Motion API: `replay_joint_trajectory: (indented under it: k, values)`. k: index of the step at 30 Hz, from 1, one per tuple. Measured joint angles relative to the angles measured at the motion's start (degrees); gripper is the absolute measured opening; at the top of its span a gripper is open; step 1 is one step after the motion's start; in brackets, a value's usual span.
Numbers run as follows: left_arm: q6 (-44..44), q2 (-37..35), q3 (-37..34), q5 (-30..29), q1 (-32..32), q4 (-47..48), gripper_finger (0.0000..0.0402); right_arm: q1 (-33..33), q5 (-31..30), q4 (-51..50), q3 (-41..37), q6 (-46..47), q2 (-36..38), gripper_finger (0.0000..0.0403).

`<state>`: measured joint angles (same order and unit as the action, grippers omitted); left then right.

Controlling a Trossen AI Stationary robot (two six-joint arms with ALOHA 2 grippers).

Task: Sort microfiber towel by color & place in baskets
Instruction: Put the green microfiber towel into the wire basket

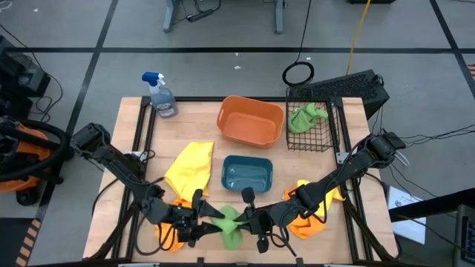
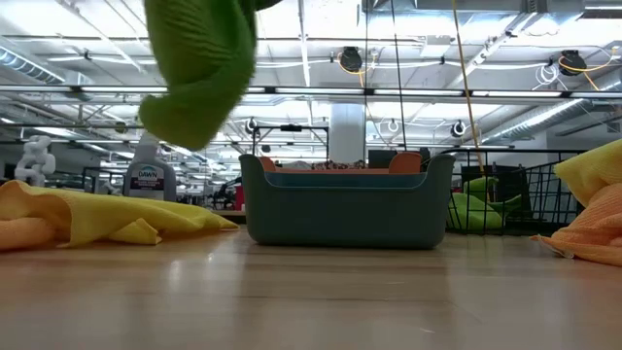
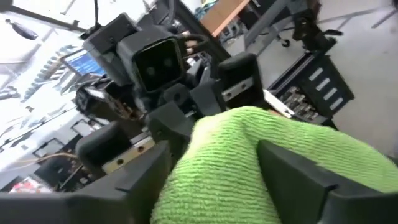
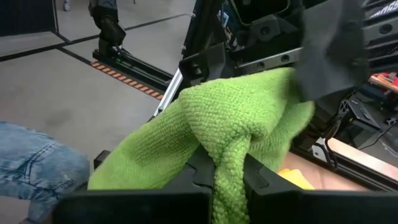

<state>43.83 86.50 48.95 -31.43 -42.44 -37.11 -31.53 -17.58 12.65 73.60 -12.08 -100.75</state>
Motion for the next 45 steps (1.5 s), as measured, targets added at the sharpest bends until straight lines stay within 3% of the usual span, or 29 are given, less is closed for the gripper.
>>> replay_joint_trajectory:
  k: [6,11,18,26,31,37,45]
  values:
    - [0.07,0.00,0.00,-0.01,0.00,1.64,0.0109,-0.02,-0.67,-0.07,0.00,3.01,0.00,0.0012]
    - [0.09,-0.26,-0.02,-0.56,0.00,1.25,0.0014,-0.02,-5.82,-1.89,0.00,9.60,0.00,0.0060]
    - [0.06,-0.28,-0.04,-6.72,0.00,-0.08,0.0016,-0.17,-11.86,-7.54,0.02,15.07,0.01,0.0182]
    - [0.02,-0.28,-0.04,-17.60,0.00,-0.25,0.0011,-3.07,-26.84,-15.36,0.02,20.30,2.98,0.0276]
    - [0.01,-0.31,-0.04,-21.54,0.00,-2.05,0.0011,-5.42,-29.29,-20.67,0.02,27.16,4.25,0.0296]
    - [0.00,-0.31,-0.04,-21.81,0.00,-3.72,0.0010,-6.84,-32.24,-26.43,0.02,33.58,4.37,0.0297]
    - [-1.67,-0.31,-0.04,-21.81,0.69,-6.91,0.0010,-6.58,-33.46,-22.32,0.02,33.45,4.33,0.0298]
